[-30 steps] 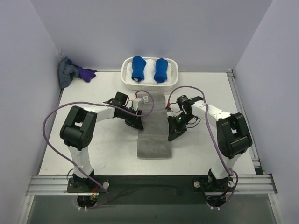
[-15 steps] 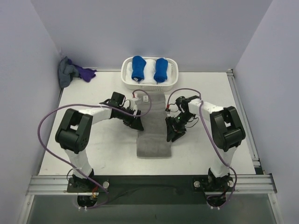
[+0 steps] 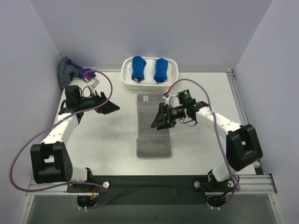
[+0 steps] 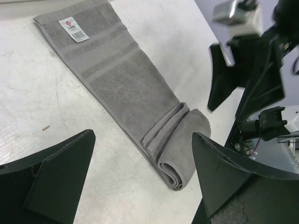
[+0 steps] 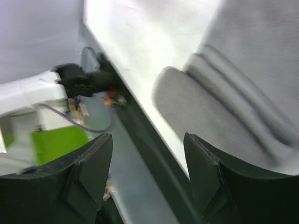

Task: Roll the towels
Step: Fold the towel

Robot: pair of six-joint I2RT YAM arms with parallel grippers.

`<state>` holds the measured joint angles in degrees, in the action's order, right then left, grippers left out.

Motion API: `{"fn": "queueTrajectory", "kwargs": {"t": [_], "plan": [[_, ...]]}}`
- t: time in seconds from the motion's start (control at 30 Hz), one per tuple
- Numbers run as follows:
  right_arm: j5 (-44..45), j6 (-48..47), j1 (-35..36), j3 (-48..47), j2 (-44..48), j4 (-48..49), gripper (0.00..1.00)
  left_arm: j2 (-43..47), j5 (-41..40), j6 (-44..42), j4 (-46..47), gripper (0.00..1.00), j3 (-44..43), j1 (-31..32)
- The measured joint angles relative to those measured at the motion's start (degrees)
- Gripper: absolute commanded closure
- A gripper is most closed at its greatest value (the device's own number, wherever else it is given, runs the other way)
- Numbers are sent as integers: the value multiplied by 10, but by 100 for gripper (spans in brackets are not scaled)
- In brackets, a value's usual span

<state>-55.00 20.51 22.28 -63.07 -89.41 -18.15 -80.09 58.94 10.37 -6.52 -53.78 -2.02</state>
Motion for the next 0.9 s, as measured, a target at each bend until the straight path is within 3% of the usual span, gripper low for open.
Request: {"fn": "queueTrajectory", "kwargs": {"t": [0.2,0.37,0.57,0.73,0.9], "plan": [[-42,272,113,126,-89,361,39,20,16,45,29,4,28,-18],[-40,377,126,191,-179,534,44,29,19,29,3,4,28,-23],[-90,441,116,206,-242,669,46,38,19,-7,-27,10,28,-27],[-89,439,114,194,-231,656,44,56,-6,-127,-100,13,25,-2],[-71,301,114,145,-105,423,49,128,-101,-297,-189,12,33,121]]}}
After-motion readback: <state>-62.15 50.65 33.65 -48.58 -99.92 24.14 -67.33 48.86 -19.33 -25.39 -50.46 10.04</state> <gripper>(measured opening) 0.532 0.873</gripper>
